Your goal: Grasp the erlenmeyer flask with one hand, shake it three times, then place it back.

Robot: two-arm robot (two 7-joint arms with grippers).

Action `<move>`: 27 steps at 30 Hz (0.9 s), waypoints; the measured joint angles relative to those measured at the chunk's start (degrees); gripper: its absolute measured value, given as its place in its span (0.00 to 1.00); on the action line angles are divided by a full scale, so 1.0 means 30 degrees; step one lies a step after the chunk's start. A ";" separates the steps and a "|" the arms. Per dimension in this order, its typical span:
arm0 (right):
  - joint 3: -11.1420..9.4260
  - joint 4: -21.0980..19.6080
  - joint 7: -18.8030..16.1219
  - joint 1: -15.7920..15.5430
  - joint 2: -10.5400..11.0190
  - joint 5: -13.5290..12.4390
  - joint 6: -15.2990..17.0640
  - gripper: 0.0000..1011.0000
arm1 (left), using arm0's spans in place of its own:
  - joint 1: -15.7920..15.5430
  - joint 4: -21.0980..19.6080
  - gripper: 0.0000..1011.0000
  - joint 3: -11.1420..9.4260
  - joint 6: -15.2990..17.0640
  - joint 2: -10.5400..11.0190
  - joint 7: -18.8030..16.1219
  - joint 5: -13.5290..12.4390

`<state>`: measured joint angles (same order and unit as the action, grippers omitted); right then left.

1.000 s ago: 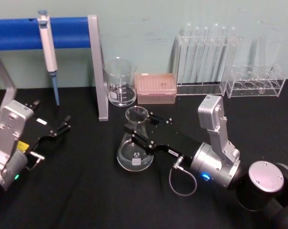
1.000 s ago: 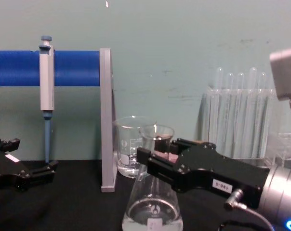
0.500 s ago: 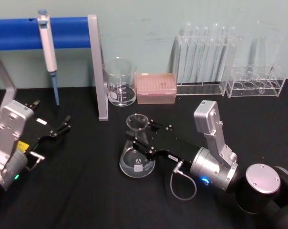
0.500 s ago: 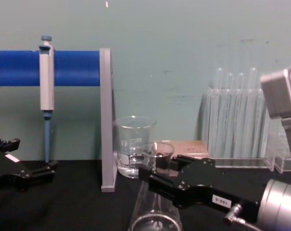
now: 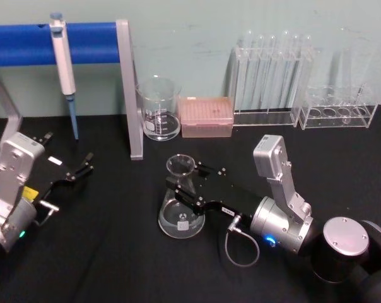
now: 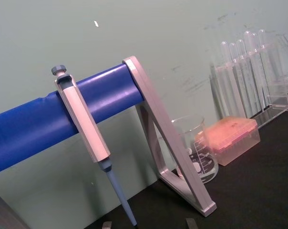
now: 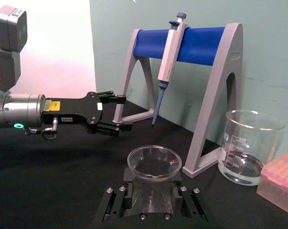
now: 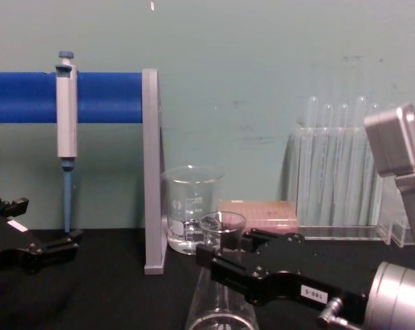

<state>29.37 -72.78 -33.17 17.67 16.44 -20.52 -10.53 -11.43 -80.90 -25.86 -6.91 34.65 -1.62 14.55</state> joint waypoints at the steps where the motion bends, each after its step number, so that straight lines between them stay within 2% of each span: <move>1: 0.0000 0.0000 0.0000 0.0000 0.0000 0.0000 0.0000 0.45 | -0.0001 -0.0001 0.99 0.0000 0.0000 0.0000 0.0000 -0.0001; 27: -0.0005 -0.0085 0.0303 -0.0070 -0.0031 0.0056 0.0303 0.45 | 0.0001 -0.0001 0.99 0.0000 0.0000 0.0000 0.0000 0.0000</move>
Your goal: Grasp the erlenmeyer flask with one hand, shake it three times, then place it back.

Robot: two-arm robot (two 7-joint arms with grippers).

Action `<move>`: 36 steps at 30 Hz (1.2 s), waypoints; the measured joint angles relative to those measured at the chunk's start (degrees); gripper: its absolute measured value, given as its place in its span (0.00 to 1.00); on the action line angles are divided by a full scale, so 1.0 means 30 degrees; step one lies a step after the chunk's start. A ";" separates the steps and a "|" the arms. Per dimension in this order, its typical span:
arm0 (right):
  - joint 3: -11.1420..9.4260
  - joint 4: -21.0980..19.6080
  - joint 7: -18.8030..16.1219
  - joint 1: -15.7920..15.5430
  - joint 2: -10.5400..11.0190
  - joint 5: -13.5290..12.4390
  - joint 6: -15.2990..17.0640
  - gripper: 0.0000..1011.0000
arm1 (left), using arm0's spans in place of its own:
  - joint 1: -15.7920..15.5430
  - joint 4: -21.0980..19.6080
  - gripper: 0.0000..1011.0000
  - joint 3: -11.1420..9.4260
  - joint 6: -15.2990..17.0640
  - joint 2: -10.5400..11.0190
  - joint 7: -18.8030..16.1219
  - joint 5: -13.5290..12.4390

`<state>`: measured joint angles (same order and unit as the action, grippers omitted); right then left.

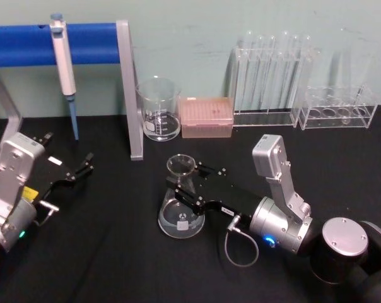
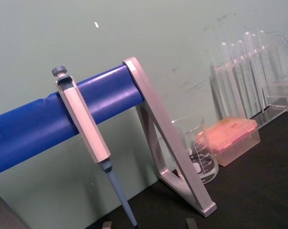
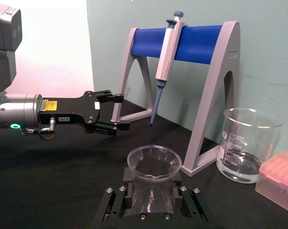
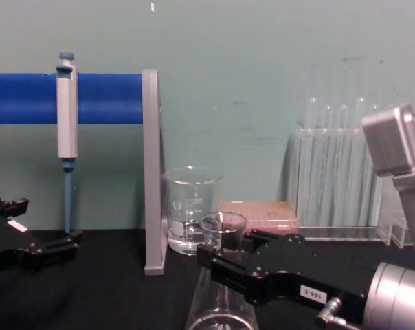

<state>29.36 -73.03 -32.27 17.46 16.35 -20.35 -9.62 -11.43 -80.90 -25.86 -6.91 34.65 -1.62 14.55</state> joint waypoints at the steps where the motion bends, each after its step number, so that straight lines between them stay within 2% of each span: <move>1: 0.0000 0.0001 -0.0002 -0.0001 0.0001 0.0002 0.0000 0.45 | -0.0002 0.0001 0.99 -0.0001 0.0000 0.0000 0.0000 0.0000; 28: 0.0000 0.0028 -0.0032 0.0001 0.0007 0.0015 -0.0004 0.45 | -0.0001 0.0001 0.99 0.0000 0.0000 0.0000 0.0000 0.0000; 31: 0.0006 0.0066 -0.0022 -0.0014 0.0024 0.0069 0.0053 0.49 | -0.0001 0.0000 0.99 0.0000 0.0000 0.0000 0.0000 0.0000; 32: 0.0006 0.0065 -0.0017 -0.0011 0.0021 0.0068 0.0052 0.55 | -0.0001 0.0000 0.99 0.0001 0.0000 0.0000 0.0000 0.0001; 36: 0.0006 0.0064 -0.0022 -0.0011 0.0016 0.0068 0.0050 0.67 | -0.0001 0.0000 0.99 0.0000 -0.0001 0.0000 0.0000 0.0001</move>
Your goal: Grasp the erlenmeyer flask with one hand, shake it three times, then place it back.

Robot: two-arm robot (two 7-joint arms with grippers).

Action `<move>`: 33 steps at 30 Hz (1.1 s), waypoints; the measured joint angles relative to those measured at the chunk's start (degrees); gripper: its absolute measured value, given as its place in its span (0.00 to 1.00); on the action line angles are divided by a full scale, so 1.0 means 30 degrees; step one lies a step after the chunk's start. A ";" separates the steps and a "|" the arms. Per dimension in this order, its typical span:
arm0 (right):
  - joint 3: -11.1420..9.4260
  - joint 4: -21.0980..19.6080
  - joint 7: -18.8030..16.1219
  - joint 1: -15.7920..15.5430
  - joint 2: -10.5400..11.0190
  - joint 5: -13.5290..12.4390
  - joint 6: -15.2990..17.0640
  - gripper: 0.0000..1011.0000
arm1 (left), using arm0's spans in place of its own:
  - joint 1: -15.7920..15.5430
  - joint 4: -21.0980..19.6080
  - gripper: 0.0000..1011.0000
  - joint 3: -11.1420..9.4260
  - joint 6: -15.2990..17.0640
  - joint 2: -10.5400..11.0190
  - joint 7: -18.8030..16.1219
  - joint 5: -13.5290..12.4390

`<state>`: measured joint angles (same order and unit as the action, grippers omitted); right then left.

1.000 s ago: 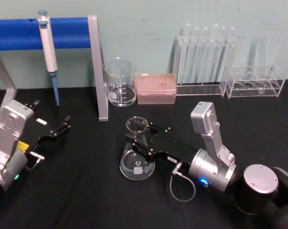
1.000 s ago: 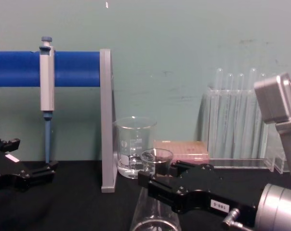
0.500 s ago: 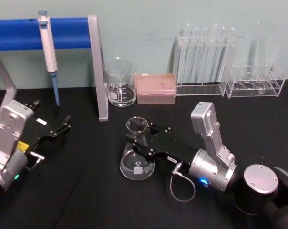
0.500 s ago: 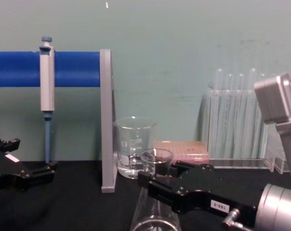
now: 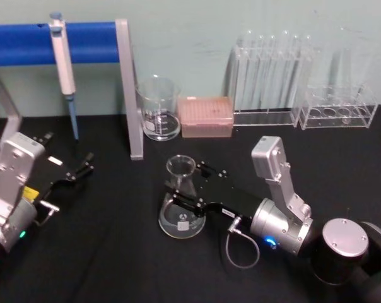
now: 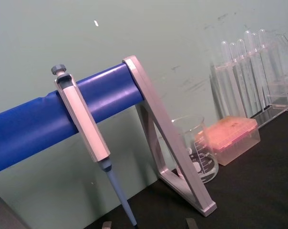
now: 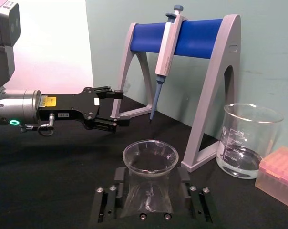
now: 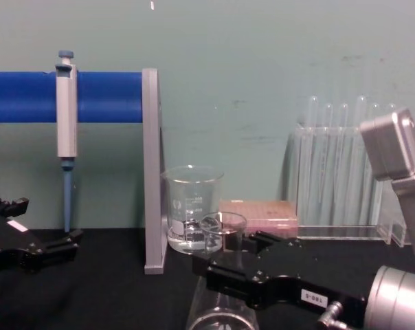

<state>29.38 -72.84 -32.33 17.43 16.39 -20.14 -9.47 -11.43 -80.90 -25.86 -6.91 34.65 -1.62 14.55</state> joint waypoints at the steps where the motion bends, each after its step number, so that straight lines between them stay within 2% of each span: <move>1: 0.0000 -0.0001 0.0000 0.0002 -0.0001 -0.0002 -0.0003 0.69 | 0.0000 0.0000 0.99 0.0000 0.0000 0.0000 0.0000 -0.0001; 7: -0.0005 -0.0010 0.0000 0.0005 -0.0008 -0.0017 -0.0016 0.86 | 0.0000 0.0000 0.99 0.0000 0.0000 0.0000 0.0000 -0.0001; 8: -0.0004 -0.0011 0.0000 0.0006 -0.0008 -0.0018 -0.0018 0.91 | 0.0001 0.0000 0.99 0.0001 0.0000 0.0000 0.0000 -0.0001; 12: -0.0005 -0.0019 -0.0004 0.0010 -0.0009 -0.0027 -0.0025 0.99 | 0.0000 -0.0001 0.99 0.0001 0.0000 0.0000 0.0000 -0.0001; 33: -0.0005 -0.0038 -0.0011 0.0012 -0.0009 -0.0054 -0.0055 0.99 | 0.0000 0.0000 0.99 0.0000 0.0000 0.0000 0.0000 -0.0001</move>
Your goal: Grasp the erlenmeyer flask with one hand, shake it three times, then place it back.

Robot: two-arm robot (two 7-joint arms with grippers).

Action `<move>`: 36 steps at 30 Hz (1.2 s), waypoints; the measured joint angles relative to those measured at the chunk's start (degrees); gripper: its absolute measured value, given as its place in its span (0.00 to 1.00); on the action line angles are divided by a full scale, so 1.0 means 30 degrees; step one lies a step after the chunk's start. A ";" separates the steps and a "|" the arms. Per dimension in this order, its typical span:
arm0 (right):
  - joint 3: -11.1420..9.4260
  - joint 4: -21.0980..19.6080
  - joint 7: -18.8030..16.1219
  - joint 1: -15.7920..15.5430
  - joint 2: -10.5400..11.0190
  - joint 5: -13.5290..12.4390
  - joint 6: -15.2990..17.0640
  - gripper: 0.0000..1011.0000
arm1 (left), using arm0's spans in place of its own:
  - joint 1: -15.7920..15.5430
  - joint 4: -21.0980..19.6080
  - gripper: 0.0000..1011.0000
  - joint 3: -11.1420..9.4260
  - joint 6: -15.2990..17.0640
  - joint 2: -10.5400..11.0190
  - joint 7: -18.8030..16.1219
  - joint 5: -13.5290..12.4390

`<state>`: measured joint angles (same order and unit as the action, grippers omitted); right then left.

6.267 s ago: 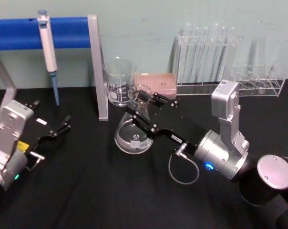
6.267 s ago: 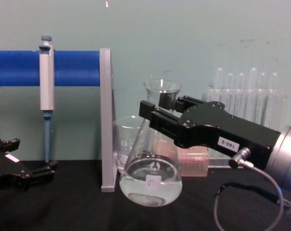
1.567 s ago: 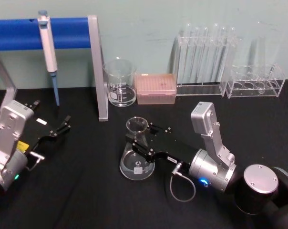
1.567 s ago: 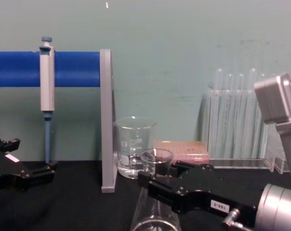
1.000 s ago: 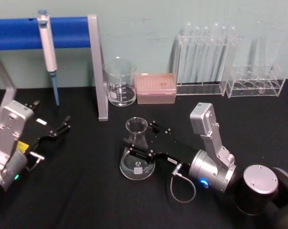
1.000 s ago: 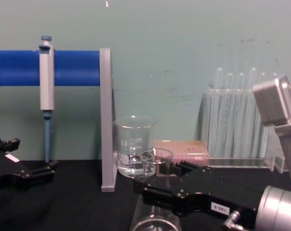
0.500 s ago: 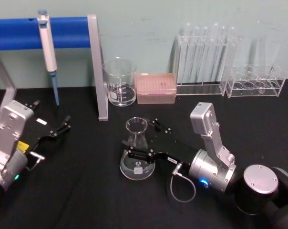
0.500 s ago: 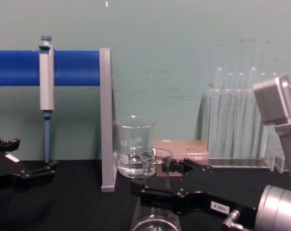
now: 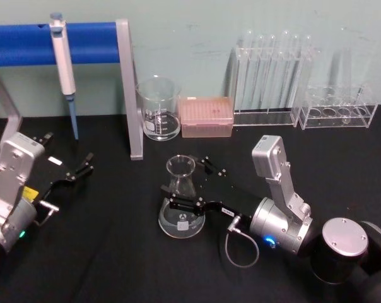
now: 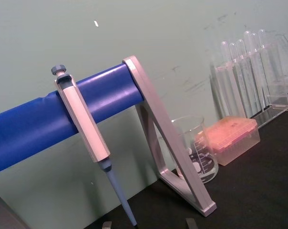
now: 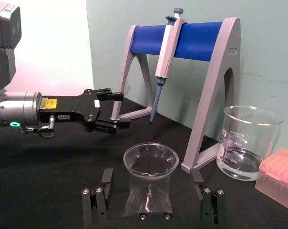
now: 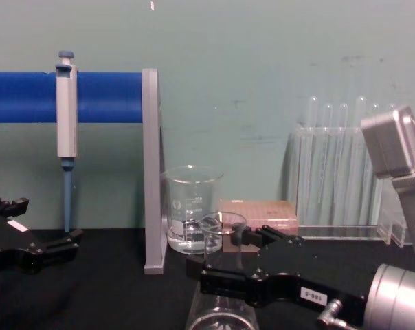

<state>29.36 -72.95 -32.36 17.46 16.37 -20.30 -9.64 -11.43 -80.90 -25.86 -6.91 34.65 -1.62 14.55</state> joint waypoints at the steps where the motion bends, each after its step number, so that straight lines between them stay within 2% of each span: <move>1: 0.0000 0.0000 0.0001 0.0001 -0.0001 0.0000 0.0002 0.99 | 0.0000 -0.0001 0.99 0.0000 0.0000 0.0000 0.0000 0.0000; 10: 0.0005 -0.0475 -0.0072 -0.0249 0.0287 -0.0014 0.0169 0.99 | 0.0000 0.0000 0.99 0.0000 0.0000 0.0000 0.0000 0.0000; 22: -0.0515 -0.2419 0.0194 -0.1707 0.1539 -0.0487 0.0968 0.99 | 0.0000 0.0000 0.99 0.0000 0.0000 -0.0001 0.0000 0.0000; 26: -0.0837 -0.3303 0.0445 -0.2399 0.2145 -0.0641 0.1349 0.99 | 0.0000 -0.0001 0.99 0.0000 0.0000 0.0000 0.0000 -0.0001; 30: -0.1486 -0.4259 0.1076 -0.3166 0.2893 -0.0687 0.1629 0.99 | 0.0000 0.0000 0.99 0.0000 0.0000 0.0000 0.0000 0.0001; 36: -0.2608 -0.4778 0.2196 -0.3794 0.3293 -0.0669 0.1676 0.99 | -0.0001 -0.0001 0.99 0.0000 0.0000 0.0000 0.0000 -0.0001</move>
<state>21.54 -87.29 -25.77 6.08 26.25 -22.31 -4.61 -11.43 -80.90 -25.86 -6.91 34.65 -1.62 14.55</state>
